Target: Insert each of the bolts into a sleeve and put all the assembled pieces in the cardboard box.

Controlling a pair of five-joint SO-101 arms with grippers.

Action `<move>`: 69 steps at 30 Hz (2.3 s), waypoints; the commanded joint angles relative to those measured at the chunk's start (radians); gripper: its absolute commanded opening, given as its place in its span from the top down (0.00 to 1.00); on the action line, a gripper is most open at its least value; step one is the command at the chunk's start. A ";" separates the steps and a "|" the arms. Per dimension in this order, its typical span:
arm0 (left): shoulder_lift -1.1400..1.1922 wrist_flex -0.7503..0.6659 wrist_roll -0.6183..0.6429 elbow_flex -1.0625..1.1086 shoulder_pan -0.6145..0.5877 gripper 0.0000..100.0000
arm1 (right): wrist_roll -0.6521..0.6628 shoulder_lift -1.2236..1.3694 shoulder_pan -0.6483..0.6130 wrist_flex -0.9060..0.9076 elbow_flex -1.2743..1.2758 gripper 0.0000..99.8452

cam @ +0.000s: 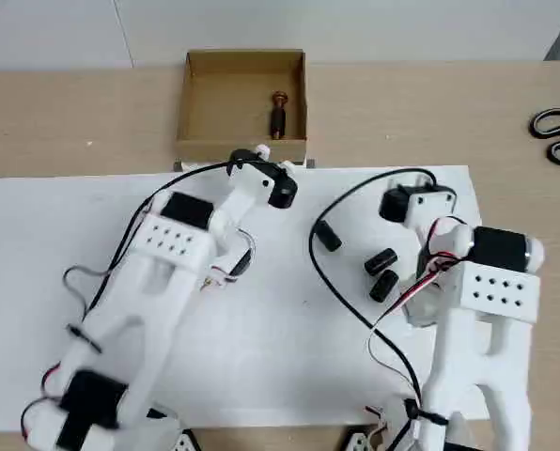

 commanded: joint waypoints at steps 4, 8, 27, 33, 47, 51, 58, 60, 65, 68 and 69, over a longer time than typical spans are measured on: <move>0.150 0.012 -0.051 -0.139 -0.068 0.93 | 0.011 -0.027 0.097 0.016 -0.002 1.00; 0.170 0.012 -0.123 -0.147 -0.075 0.92 | 0.011 -0.027 0.097 0.016 -0.002 1.00; 0.324 -0.035 -0.218 -0.188 -0.078 0.89 | 0.006 -0.027 0.097 0.015 -0.002 1.00; 0.422 -0.063 -0.218 -0.272 -0.077 0.89 | 0.003 -0.027 0.097 0.012 -0.002 1.00; 0.566 -0.066 -0.216 -0.311 -0.072 1.00 | 0.003 -0.027 0.097 0.012 -0.002 1.00; 0.525 -0.017 -0.216 -0.328 -0.074 1.00 | 0.002 -0.028 0.096 0.013 -0.006 1.00; 0.245 0.167 -0.207 -0.427 -0.072 1.00 | -0.120 -0.028 0.096 0.019 -0.046 1.00; 0.157 0.196 -0.147 -0.437 -0.072 1.00 | -0.172 -0.030 0.088 0.021 -0.063 1.00; 0.031 0.284 0.041 -0.432 -0.080 1.00 | -0.213 -0.147 -0.027 0.019 -0.066 1.00; -0.006 0.301 0.086 -0.432 -0.109 1.00 | -0.247 -0.272 -0.142 0.005 -0.066 1.00; -0.026 0.299 0.114 -0.432 -0.129 1.00 | -0.267 -0.315 -0.182 -0.005 -0.066 1.00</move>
